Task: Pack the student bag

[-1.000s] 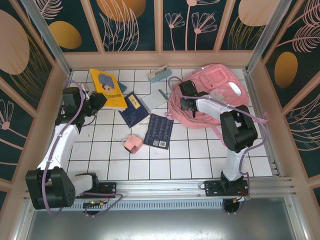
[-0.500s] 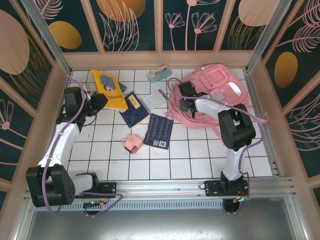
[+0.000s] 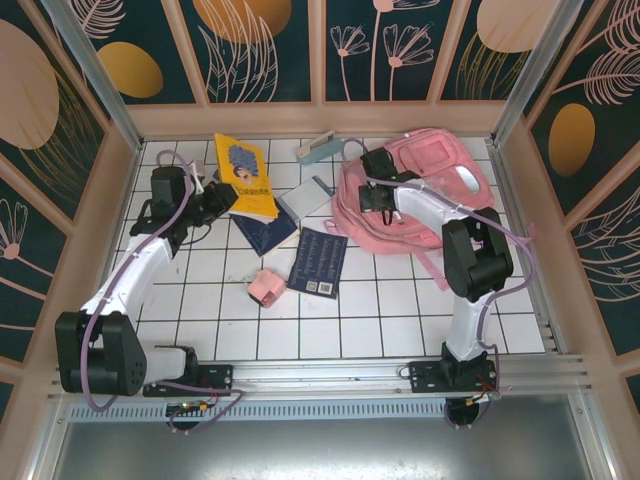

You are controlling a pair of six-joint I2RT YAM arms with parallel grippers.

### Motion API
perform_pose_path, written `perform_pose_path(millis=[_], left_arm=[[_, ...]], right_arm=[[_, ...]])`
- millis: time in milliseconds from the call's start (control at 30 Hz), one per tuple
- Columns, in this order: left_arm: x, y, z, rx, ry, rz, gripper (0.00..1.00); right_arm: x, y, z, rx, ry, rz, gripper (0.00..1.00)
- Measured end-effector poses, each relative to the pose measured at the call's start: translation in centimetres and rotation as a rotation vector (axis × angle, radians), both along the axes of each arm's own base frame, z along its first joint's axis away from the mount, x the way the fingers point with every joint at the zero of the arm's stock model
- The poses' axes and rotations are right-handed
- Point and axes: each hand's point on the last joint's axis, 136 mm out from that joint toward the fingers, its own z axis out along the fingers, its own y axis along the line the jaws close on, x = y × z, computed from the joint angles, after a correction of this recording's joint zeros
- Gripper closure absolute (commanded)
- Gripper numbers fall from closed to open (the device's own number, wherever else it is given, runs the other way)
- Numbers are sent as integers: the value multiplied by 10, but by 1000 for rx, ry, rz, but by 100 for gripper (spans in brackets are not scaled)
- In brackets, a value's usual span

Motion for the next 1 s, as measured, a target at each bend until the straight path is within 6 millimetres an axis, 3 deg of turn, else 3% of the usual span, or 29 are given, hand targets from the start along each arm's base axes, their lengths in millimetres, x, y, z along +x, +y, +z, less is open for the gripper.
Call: perform_pose_path(millis=[200,400,767,1000], left_arm=[[8,-32,-9,-34,13,-52,100],[15,-79,-14,-86,10,-124,100],[37,-186,-33,-220,28,-191,100],[45,-262,-50,-319,44,-253,100]], right_arm=[[15,16,58,121,-58,-13,100],[20,8,102,266,-85,-53,100],[17,-38,157,616,-106,-182,100],[14,-39,172,750,-88,-217,100]])
